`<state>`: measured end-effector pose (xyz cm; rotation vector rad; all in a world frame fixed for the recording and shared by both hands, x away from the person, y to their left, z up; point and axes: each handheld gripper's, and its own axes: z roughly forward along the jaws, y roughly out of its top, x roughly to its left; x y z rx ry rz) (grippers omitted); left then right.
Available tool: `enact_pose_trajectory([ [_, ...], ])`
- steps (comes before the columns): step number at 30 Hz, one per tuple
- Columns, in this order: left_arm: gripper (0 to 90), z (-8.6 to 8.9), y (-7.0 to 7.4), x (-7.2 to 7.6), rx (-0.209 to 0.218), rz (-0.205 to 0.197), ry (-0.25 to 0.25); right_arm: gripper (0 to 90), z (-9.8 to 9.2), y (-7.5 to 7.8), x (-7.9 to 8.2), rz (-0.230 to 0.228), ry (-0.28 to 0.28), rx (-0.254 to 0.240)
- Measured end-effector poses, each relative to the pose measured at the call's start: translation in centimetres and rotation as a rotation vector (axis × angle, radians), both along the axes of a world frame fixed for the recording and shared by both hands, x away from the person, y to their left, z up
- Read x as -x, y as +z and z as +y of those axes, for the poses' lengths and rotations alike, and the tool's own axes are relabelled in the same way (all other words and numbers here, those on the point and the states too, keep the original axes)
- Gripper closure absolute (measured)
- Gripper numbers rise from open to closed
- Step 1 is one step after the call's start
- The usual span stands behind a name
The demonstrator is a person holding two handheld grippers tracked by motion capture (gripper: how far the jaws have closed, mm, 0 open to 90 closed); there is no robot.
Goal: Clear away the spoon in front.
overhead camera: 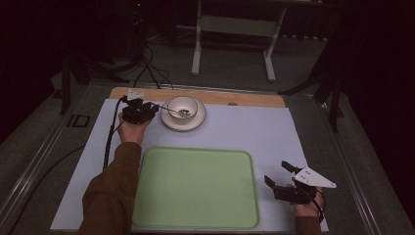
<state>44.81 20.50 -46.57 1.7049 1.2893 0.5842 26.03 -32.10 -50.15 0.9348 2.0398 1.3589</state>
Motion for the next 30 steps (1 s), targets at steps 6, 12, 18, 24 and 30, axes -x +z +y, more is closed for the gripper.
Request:
enact_pose_trajectory([
  [6, 73.7, 0.0, 0.0, -0.1, 0.041, 0.004, -0.016, 14.2, 0.0, 0.0, 0.0, 0.001, 0.002, 0.001],
  [12, 82.7, 0.0, 0.1, 0.1, 0.057, -0.01, -0.033, 14.2, 0.0, 0.0, 0.0, 0.004, 0.002, 0.004],
  [18, 86.2, -0.1, 0.4, 0.5, 0.099, -0.026, -0.069, 14.2, 0.1, 0.0, 0.0, 0.003, 0.005, 0.008],
  [24, 88.4, -0.5, 0.7, 0.7, 0.125, -0.044, -0.089, 14.2, 0.1, -0.1, -0.1, 0.005, 0.005, 0.008],
  [30, 88.9, -0.8, 1.0, 1.0, 0.114, -0.063, -0.083, 14.2, 0.1, -0.1, -0.1, 0.005, 0.006, 0.009],
])
